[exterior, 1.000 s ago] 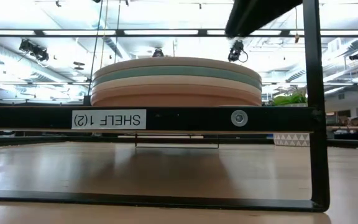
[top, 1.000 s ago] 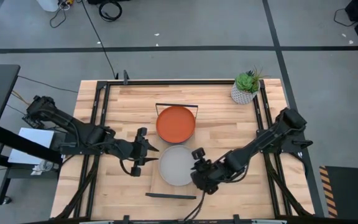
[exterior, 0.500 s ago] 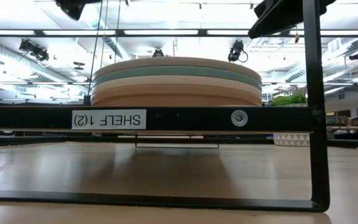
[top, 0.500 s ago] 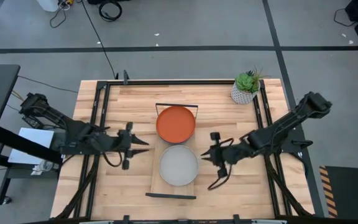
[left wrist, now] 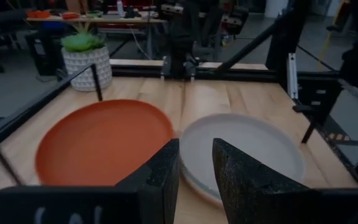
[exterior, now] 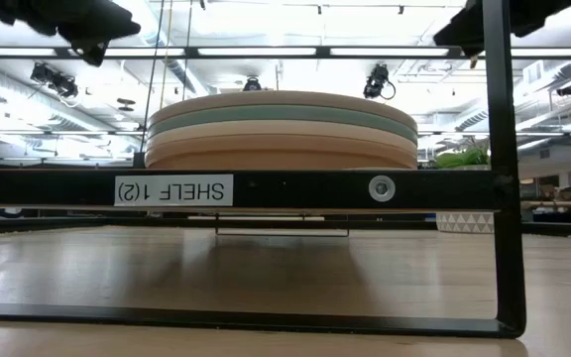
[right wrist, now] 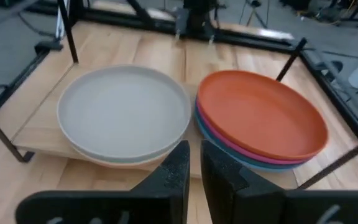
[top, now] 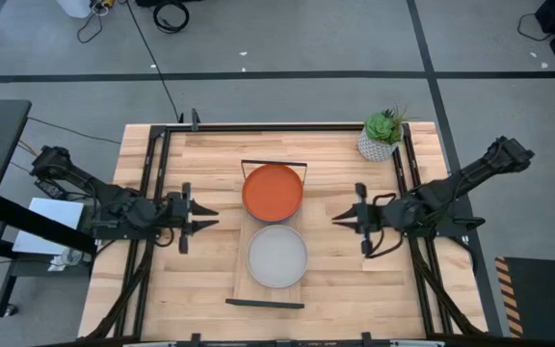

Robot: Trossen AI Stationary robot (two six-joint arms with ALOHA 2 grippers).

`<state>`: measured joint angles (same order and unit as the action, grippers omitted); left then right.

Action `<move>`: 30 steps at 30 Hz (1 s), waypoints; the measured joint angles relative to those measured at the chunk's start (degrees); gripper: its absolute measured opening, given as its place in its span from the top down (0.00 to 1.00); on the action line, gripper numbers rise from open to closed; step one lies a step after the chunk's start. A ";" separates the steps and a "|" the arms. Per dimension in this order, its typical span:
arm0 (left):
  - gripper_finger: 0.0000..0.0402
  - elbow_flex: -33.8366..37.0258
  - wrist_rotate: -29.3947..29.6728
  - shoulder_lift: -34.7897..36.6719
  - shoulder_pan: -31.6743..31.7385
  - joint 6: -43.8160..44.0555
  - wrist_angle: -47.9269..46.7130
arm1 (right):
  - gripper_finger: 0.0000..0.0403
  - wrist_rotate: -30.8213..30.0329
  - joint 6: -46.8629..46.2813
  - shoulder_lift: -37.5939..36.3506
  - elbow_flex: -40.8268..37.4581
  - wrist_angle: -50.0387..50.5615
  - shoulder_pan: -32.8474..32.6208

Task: Place and stack plates onto a shelf
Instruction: Return to Home Position

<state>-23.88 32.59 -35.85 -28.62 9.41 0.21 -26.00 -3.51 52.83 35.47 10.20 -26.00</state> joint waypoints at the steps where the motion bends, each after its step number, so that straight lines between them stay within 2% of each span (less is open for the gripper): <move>1: 0.74 0.88 0.60 1.04 -0.01 -0.01 -0.02 | 0.89 -0.08 -0.01 -1.45 -0.75 -0.41 0.01; 9: 0.74 6.44 2.22 8.94 -0.17 -0.25 1.13 | 0.89 -2.85 -1.06 -13.88 -7.55 -1.39 0.03; 14: 0.74 11.41 2.59 13.71 -0.07 -2.14 6.77 | 0.89 -4.45 -1.33 -21.80 -12.38 -1.98 0.38; 23: 0.75 16.50 7.44 20.38 -0.04 -2.58 8.22 | 0.90 -4.46 -1.09 -33.89 -20.64 -4.15 3.93; 30: 0.85 16.87 9.02 23.74 -0.04 -2.55 4.67 | 0.91 -3.68 0.61 -43.64 -25.06 -2.91 6.31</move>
<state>-7.01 41.61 -12.11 -28.67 6.86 4.88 -29.68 -2.90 9.20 10.41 7.29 -19.69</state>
